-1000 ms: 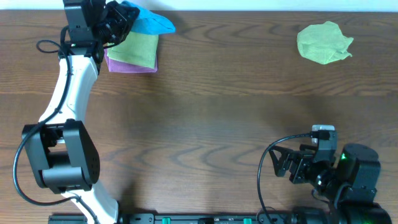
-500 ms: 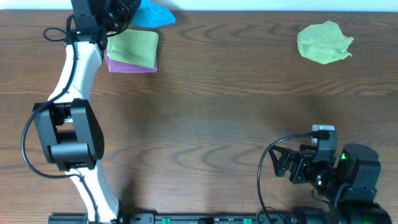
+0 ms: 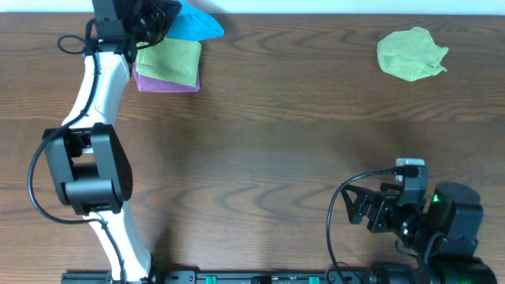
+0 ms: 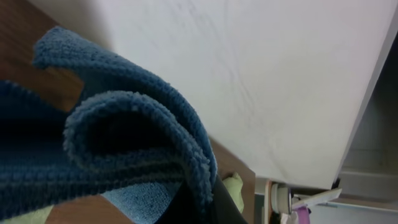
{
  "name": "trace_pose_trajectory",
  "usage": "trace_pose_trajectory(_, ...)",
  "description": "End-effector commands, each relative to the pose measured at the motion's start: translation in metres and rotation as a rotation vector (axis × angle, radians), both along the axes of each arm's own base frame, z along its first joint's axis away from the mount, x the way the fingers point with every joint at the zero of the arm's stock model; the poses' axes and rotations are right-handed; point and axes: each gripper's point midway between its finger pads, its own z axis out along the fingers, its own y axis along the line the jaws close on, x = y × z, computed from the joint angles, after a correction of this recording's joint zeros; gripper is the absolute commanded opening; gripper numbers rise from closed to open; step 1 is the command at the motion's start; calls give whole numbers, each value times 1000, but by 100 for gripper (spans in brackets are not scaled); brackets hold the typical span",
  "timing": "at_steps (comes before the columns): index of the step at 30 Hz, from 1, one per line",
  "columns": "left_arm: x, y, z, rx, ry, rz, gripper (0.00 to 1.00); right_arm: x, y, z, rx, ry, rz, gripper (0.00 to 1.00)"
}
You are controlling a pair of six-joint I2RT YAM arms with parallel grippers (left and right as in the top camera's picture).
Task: Fold the cloth
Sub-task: 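Lower the blue cloth onto the stack and open the left gripper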
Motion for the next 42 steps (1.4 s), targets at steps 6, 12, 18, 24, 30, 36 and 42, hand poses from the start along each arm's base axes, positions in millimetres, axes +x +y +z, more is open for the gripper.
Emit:
trace_pose_trajectory(6, -8, 12, -13, 50, 35, -48, 6, -1, 0, 0, 17, 5, -10, 99)
trace_pose_trajectory(12, -15, 28, -25, 102, 57, -52, 6, -1, 0, 0, 17, 5, -10, 99)
trace_pose_trajectory(18, -20, 43, -35, 147, 81, -44, 5, -1, 0, 0, 17, 4, -10, 99)
trace_pose_trajectory(24, -26, 47, -43, 195, 92, -66, 6, -1, 0, 0, 17, 5, -10, 99)
trace_pose_trajectory(30, -33, 55, -57, 260, 132, -67, 6, -1, 0, 0, 17, 5, -10, 99)
trace_pose_trajectory(36, -42, 77, -70, 326, 181, -45, 5, -1, 0, 0, 17, 5, -10, 99)
trace_pose_trajectory(42, -44, 90, -72, 348, 183, -35, 6, -1, 0, 0, 17, 5, -10, 99)
